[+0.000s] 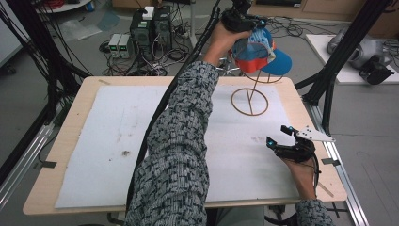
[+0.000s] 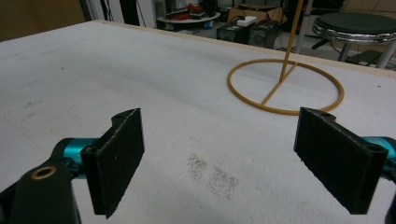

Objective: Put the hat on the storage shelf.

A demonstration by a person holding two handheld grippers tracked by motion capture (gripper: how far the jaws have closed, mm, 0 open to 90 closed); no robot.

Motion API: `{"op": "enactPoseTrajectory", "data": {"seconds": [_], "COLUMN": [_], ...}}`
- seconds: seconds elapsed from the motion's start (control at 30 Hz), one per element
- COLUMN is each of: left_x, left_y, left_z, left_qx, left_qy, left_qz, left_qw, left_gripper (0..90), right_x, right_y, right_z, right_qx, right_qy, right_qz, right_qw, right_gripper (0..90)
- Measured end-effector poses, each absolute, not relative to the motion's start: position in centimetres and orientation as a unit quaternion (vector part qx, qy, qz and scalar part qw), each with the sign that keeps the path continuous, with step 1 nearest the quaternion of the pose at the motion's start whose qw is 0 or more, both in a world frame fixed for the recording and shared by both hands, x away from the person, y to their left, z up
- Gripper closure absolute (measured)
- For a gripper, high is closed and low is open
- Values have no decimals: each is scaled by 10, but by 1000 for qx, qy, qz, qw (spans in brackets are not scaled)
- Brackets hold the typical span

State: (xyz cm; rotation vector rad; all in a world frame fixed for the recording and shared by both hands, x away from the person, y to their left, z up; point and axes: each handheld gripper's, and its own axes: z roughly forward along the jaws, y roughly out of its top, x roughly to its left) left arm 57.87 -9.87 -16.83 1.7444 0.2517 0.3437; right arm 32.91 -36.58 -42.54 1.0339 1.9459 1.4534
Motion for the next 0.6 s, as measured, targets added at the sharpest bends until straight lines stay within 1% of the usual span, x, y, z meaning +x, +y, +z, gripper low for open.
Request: {"op": "enactPoseTrajectory", "data": {"seconds": [0.27, 0.6], "left_x": [584, 589], "left_y": [-106, -110], "left_z": [-181, -191], "left_qx": [775, 786], "left_qy": [113, 118], "left_qz": [137, 134], "left_qw": [606, 592], "left_gripper": [894, 894], "right_x": [330, 330], "right_y": [-366, -366], "right_z": [-426, -426], "right_qx": [380, 379], "right_qy": [715, 714], "right_qz": [532, 534], "right_qw": [246, 246], "right_gripper": [154, 155]}}
